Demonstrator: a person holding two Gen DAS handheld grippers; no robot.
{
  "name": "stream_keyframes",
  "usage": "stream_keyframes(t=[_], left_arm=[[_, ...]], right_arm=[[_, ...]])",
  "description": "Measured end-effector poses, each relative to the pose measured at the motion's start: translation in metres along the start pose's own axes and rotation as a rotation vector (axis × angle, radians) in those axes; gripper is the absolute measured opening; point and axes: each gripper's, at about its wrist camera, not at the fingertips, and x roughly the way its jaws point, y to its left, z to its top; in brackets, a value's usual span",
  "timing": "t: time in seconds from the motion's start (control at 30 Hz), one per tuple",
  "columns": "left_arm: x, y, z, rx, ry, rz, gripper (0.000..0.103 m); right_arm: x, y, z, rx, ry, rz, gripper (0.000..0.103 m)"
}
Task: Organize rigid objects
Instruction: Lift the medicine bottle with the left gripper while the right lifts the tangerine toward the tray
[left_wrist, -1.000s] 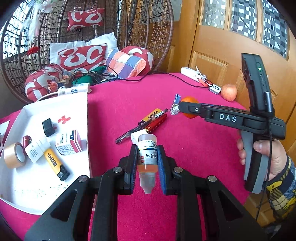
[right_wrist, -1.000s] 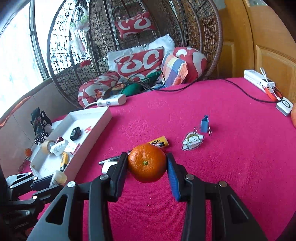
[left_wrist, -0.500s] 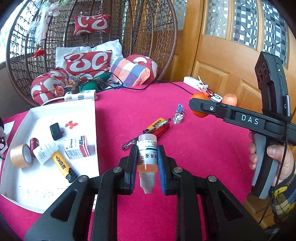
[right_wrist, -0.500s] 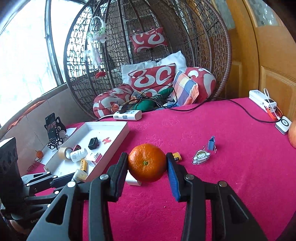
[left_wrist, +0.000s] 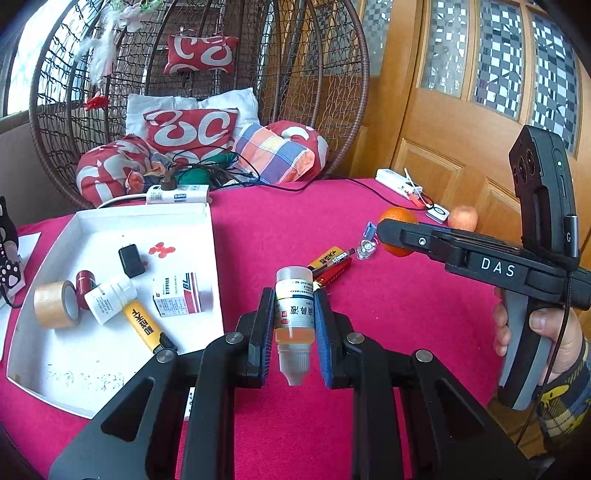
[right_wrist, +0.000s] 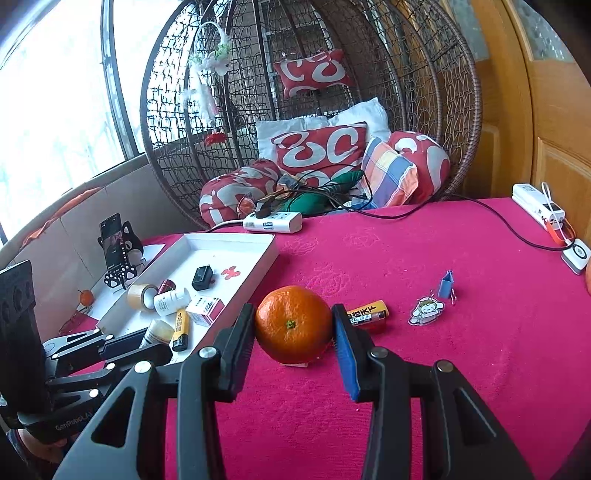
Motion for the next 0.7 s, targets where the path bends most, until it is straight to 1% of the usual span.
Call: stream_keyframes(t=[0.7], left_arm=[[-0.012, 0.029, -0.004, -0.077, -0.033, 0.010, 0.020]], right_arm=[[0.012, 0.024, 0.001, -0.041, 0.036, 0.026, 0.041]])
